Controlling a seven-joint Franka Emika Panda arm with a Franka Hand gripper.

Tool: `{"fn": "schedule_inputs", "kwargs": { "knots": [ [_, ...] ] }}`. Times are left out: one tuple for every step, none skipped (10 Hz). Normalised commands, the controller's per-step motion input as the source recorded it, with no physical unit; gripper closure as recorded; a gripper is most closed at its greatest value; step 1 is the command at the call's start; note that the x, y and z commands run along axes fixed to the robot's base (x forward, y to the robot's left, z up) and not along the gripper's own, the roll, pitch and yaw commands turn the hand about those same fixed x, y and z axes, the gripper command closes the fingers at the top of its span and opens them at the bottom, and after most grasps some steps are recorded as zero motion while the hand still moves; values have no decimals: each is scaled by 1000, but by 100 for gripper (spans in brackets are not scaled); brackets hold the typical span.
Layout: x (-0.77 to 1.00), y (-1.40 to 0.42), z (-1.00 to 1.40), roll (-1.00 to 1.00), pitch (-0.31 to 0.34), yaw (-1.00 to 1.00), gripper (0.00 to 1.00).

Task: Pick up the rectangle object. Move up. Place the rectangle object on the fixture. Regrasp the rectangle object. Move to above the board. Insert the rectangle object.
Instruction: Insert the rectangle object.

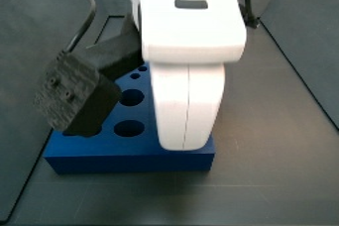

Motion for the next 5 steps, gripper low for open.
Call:
{"fn": "schedule_inputs", "kwargs": {
  "knots": [
    [0, -43, -1000, 69, -31, 0, 100],
    [37, 0, -1000, 20, 0, 0, 100],
    [106, 0, -1000, 11, 0, 0, 100],
    [123, 0, -1000, 9, 0, 0, 100],
    [117, 0, -1000, 0, 0, 0, 100]
  ]
}}
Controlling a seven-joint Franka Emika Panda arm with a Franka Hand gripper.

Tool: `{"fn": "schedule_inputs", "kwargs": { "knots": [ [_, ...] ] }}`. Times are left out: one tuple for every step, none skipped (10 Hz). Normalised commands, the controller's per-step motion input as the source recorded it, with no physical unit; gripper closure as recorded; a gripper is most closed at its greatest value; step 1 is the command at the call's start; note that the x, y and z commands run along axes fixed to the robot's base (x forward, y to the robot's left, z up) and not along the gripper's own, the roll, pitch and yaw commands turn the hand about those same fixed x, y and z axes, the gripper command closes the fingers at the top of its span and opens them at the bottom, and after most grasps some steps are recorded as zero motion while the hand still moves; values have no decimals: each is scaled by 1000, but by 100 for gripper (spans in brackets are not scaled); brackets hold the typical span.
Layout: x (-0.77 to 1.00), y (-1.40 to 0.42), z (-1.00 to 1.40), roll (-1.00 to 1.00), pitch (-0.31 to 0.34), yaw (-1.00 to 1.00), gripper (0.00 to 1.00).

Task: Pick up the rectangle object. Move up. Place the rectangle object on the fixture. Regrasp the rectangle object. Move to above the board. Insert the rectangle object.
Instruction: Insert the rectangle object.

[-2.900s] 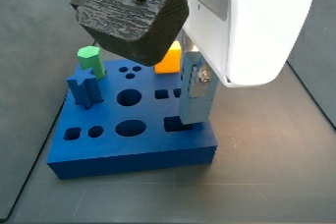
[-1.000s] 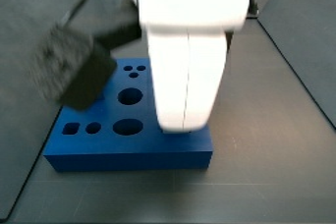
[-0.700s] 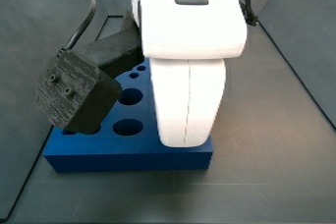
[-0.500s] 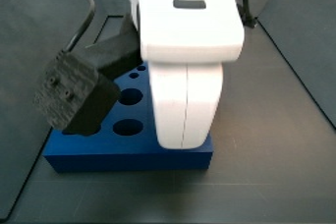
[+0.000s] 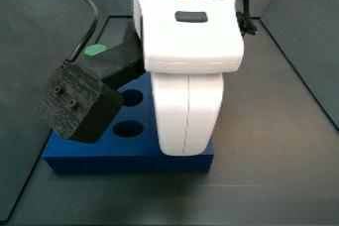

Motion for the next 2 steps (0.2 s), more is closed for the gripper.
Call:
{"fn": "schedule_inputs", "kwargs": {
  "knots": [
    [180, 31, 0, -151, 143, -40, 100],
    [0, 0, 0, 0, 0, 0, 100]
  ]
}}
